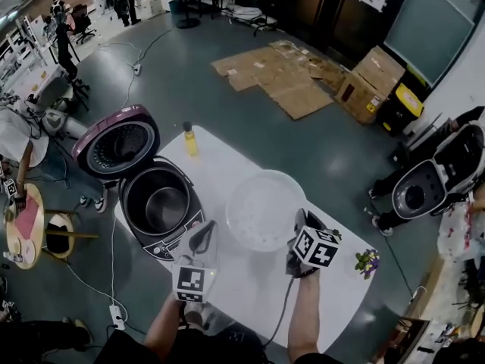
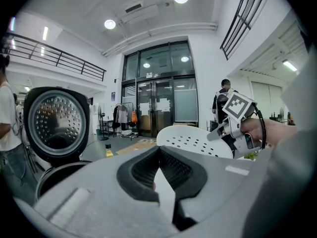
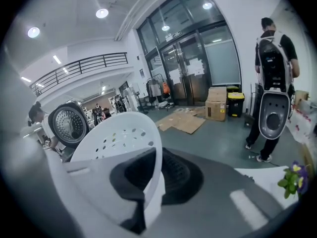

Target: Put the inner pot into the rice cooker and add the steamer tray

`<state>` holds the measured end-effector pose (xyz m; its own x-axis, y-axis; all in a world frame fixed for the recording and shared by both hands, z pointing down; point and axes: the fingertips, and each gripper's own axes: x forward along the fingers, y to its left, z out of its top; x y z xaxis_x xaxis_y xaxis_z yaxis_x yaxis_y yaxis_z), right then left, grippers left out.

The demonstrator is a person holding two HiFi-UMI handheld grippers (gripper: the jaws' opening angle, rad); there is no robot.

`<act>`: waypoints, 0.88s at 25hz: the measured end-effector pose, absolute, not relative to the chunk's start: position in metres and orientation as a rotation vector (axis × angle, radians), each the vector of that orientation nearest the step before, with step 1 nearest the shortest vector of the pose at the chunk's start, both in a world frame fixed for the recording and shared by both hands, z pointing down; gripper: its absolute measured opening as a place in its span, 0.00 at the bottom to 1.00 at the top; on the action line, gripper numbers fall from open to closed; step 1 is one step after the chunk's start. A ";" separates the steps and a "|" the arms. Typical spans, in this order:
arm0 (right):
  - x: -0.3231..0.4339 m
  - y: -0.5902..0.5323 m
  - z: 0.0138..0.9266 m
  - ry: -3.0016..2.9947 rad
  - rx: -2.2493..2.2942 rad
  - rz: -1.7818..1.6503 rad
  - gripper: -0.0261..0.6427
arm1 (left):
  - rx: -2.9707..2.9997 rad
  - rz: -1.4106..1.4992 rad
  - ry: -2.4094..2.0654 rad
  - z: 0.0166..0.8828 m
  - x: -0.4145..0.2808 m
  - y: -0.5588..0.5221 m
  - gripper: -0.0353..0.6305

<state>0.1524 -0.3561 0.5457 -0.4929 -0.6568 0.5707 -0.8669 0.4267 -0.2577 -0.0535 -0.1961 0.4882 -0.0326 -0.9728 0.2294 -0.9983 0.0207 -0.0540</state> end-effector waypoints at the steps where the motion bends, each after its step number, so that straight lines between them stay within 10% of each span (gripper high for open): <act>1: 0.146 -0.356 0.539 -2.313 1.295 0.743 0.07 | 2.089 0.300 -2.160 0.483 -0.060 -0.195 0.07; 22: -0.065 -0.295 0.498 -2.497 0.928 0.649 0.07 | 1.779 0.276 -2.465 0.451 -0.222 -0.083 0.07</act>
